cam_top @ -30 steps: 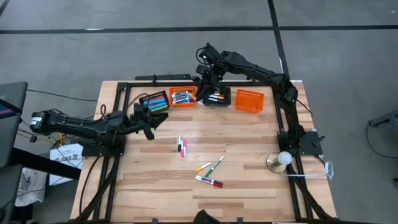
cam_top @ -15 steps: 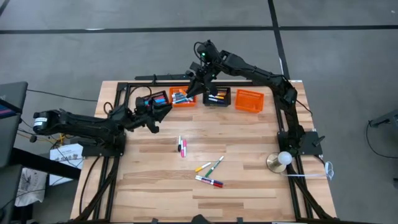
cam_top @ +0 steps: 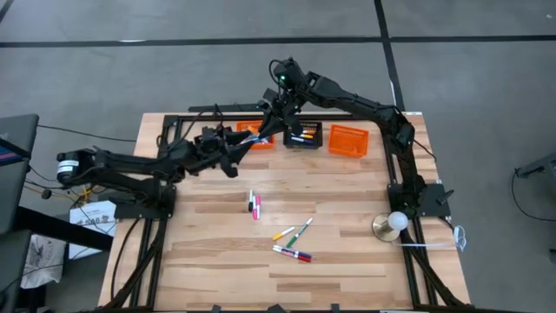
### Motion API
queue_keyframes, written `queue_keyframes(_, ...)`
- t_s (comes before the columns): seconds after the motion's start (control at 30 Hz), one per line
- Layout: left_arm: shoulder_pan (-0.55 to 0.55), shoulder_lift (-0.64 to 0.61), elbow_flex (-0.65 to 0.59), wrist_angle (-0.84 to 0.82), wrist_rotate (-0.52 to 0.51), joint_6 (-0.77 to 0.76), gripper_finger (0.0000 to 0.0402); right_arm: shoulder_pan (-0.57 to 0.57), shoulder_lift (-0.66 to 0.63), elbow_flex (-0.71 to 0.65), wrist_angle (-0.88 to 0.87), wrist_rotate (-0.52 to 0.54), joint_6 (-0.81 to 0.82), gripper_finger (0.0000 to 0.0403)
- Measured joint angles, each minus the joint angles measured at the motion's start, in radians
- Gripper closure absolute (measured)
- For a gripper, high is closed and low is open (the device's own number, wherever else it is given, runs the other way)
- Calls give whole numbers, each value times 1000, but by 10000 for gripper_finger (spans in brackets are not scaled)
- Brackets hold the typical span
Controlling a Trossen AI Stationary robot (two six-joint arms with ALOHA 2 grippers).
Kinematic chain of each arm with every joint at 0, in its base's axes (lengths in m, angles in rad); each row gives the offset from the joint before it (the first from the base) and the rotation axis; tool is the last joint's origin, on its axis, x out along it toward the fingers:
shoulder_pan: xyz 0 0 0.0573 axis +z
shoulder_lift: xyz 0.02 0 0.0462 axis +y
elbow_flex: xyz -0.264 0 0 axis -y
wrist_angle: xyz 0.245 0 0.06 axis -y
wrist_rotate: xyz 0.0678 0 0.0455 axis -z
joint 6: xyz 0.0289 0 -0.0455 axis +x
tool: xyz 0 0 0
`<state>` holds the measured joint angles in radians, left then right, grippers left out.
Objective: Pick & Place Markers
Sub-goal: Put the orange mini highlighter into the right black bin
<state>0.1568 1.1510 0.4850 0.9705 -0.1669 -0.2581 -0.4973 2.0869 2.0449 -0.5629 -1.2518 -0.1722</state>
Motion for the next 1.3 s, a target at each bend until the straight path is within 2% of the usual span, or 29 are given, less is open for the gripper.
queue_keyframes(0.27,3,60,56,8,1,50,199,5,0,0,25,6,26,368)
queue_keyframes(0.73,12,62,65,26,-1,97,201,12,0,0,21,27,33,368)
queue_keyframes(1.1,22,62,65,33,-3,66,233,20,0,0,23,56,35,368)
queue_keyframes(1.3,40,62,66,34,41,38,265,47,0,0,27,105,22,373)
